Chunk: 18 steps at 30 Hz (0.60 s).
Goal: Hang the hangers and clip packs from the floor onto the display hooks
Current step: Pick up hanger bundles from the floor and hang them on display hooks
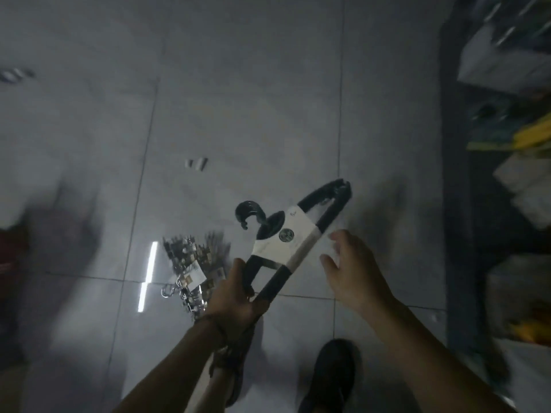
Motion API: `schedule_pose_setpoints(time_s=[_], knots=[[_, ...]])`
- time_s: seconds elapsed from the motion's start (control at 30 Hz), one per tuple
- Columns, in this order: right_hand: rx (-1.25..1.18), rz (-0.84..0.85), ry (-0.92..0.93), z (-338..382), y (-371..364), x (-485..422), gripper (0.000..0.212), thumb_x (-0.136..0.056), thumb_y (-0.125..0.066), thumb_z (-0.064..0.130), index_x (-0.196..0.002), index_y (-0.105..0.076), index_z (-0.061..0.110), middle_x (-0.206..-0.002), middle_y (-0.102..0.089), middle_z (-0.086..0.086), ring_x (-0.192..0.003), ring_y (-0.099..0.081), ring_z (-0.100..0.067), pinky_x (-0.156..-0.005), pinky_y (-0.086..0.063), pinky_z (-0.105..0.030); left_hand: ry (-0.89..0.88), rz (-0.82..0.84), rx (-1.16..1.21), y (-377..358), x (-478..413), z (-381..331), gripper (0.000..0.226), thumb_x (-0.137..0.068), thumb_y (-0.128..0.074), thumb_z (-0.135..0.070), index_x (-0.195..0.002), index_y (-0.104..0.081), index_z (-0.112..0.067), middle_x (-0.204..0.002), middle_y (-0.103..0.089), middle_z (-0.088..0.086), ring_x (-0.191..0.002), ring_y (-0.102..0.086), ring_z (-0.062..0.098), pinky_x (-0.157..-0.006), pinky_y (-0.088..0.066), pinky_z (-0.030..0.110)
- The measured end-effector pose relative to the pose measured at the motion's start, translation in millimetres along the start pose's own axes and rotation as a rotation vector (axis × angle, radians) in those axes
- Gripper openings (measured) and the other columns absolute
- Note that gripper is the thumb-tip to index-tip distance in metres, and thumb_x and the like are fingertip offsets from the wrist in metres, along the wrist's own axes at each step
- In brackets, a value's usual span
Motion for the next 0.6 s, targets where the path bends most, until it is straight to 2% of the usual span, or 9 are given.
schedule_pose_setpoints(time_s=[0.1,0.2,0.27,0.33,0.4,0.43,0.5,0.53,0.6], knots=[[0.124,-0.139,0.150,59.6,94.4,52.9,0.055,-0.097,-0.070,0.031,-0.143,-0.042,0.023,-0.149,-0.043,-0.006,-0.131,-0.049,-0.023,-0.095,-0.052,-0.030,-0.170,0.041,-0.190,65.2,58.3,-89.6,0.067,-0.072,-0.082,-0.048,-0.124,-0.041,-0.035,-0.098,-0.066,-0.012,-0.085,-0.067,0.009,-0.070,-0.063,0.041],[0.070,-0.229,0.209,115.5,188.8,106.2,0.072,-0.091,-0.076,0.041,-0.148,-0.037,0.022,-0.150,-0.040,-0.007,-0.133,-0.048,-0.025,-0.101,-0.050,-0.035,-0.330,0.073,-0.384,128.5,128.0,-186.3,0.067,-0.073,-0.085,-0.046,-0.120,-0.038,-0.039,-0.096,-0.064,-0.015,-0.082,-0.065,0.008,-0.070,-0.062,0.037],[0.065,-0.234,0.231,148.0,245.2,142.1,0.086,-0.086,-0.076,0.057,-0.152,-0.036,0.019,-0.153,-0.043,-0.009,-0.138,-0.045,-0.026,-0.111,-0.045,-0.042,-0.405,0.095,-0.489,166.1,174.9,-243.9,0.070,-0.073,-0.086,-0.046,-0.125,-0.040,-0.038,-0.102,-0.065,-0.015,-0.088,-0.067,0.009,-0.076,-0.062,0.034],[0.142,-0.180,0.237,177.2,293.1,177.5,0.096,-0.075,-0.068,0.079,-0.149,-0.041,0.022,-0.149,-0.052,-0.007,-0.132,-0.053,-0.024,-0.103,-0.048,-0.038,-0.474,0.091,-0.601,201.8,222.6,-297.8,0.076,-0.073,-0.087,-0.045,-0.132,-0.041,-0.036,-0.111,-0.065,-0.015,-0.095,-0.066,0.010,-0.084,-0.060,0.034],[0.086,-0.097,0.190,196.2,333.2,211.9,0.102,-0.061,-0.057,0.099,-0.138,-0.050,0.031,-0.134,-0.063,0.001,-0.110,-0.063,-0.012,-0.080,-0.051,-0.026,-0.564,0.073,-0.707,231.4,263.7,-350.4,0.079,-0.069,-0.086,-0.051,-0.132,-0.041,-0.038,-0.115,-0.065,-0.018,-0.097,-0.065,0.009,-0.084,-0.057,0.030],[0.057,-0.093,0.165,204.1,351.2,231.1,0.105,-0.056,-0.053,0.105,-0.132,-0.052,0.033,-0.126,-0.066,0.005,-0.102,-0.064,-0.008,-0.072,-0.049,-0.024,-0.615,0.058,-0.753,243.4,282.7,-374.6,0.080,-0.066,-0.084,-0.053,-0.132,-0.040,-0.040,-0.116,-0.065,-0.020,-0.096,-0.065,0.009,-0.081,-0.055,0.028],[-0.005,-0.137,0.126,216.2,381.1,268.6,0.107,-0.053,-0.052,0.107,-0.127,-0.058,0.031,-0.116,-0.067,0.010,-0.098,-0.065,-0.010,-0.071,-0.049,-0.027,-0.732,-0.007,-0.803,265.8,318.4,-420.1,0.082,-0.062,-0.081,-0.056,-0.132,-0.040,-0.042,-0.117,-0.068,-0.019,-0.092,-0.068,0.010,-0.076,-0.054,0.026],[-0.051,-0.188,0.121,219.5,393.6,287.8,0.101,-0.056,-0.052,0.106,-0.118,-0.063,0.027,-0.108,-0.070,0.009,-0.094,-0.067,-0.011,-0.071,-0.049,-0.029,-0.785,-0.072,-0.810,275.3,335.0,-440.1,0.082,-0.061,-0.081,-0.053,-0.132,-0.042,-0.044,-0.118,-0.069,-0.018,-0.093,-0.070,0.012,-0.076,-0.056,0.028],[-0.137,-0.346,0.126,224.1,415.4,330.7,0.086,-0.070,-0.053,0.098,-0.091,-0.067,0.015,-0.081,-0.072,0.000,-0.073,-0.068,-0.015,-0.063,-0.048,-0.029,-0.889,-0.277,-0.750,291.9,364.9,-473.7,0.082,-0.065,-0.085,-0.038,-0.138,-0.050,-0.040,-0.128,-0.068,-0.010,-0.108,-0.069,0.019,-0.084,-0.059,0.036]])
Point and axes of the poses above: each hand's wrist, its own x-axis away from the middle knuckle, its own y-axis out of the back of the hand, z = x × y, the point moved 6 cm from there along -x, towards the middle knuckle
